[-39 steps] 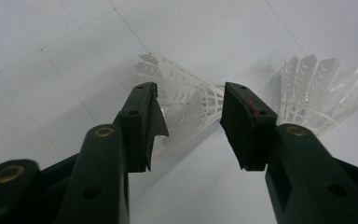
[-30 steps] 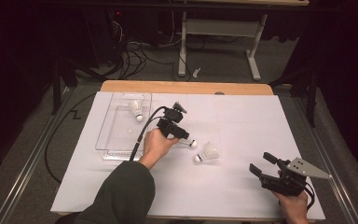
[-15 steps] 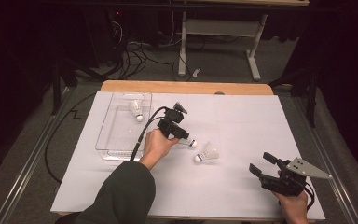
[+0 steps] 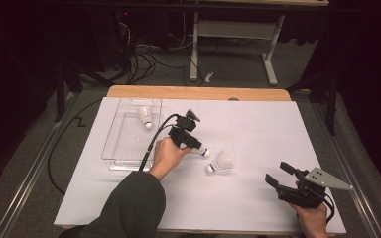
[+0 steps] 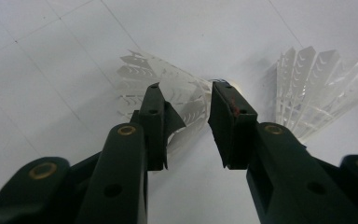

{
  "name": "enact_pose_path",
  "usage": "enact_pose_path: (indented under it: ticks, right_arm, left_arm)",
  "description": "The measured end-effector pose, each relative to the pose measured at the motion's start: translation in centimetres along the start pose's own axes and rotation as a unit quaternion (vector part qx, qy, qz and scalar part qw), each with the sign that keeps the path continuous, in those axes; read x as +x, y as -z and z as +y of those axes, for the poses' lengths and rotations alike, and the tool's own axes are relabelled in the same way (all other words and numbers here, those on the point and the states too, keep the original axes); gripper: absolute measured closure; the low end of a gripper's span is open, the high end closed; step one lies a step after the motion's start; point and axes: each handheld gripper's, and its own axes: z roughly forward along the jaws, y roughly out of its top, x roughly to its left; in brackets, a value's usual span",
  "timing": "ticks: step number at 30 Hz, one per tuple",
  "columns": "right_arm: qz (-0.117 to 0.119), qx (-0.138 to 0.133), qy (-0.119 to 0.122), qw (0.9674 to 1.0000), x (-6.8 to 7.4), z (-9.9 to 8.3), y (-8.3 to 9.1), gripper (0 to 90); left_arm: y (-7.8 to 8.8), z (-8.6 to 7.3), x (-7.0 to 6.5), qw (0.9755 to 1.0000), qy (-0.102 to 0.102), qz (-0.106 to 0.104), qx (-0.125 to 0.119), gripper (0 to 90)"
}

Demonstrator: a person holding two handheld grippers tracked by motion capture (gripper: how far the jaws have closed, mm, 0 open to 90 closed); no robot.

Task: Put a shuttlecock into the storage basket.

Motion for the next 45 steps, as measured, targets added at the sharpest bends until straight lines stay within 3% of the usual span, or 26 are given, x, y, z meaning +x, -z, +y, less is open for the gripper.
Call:
enact_pose_path:
  ticks: [22, 28, 45]
  right_arm:
    - [0.001, 0.0, 0.002, 1.0, 0.0, 0.0, 0.0, 25.5]
    - [0.001, 0.0, 0.002, 1.0, 0.0, 0.0, 0.0, 25.5]
    - [-0.001, 0.001, 0.002, 1.0, 0.0, 0.0, -0.1, 25.5]
  left_arm:
    - [0.3, -0.1, -0.3, 0.9998, -0.017, -0.009, 0.001, 84.4]
    - [0.6, -0.1, -0.6, 0.9995, -0.022, -0.021, -0.007, 88.8]
    - [1.9, -0.3, -0.8, 0.9992, -0.033, -0.017, -0.018, 89.8]
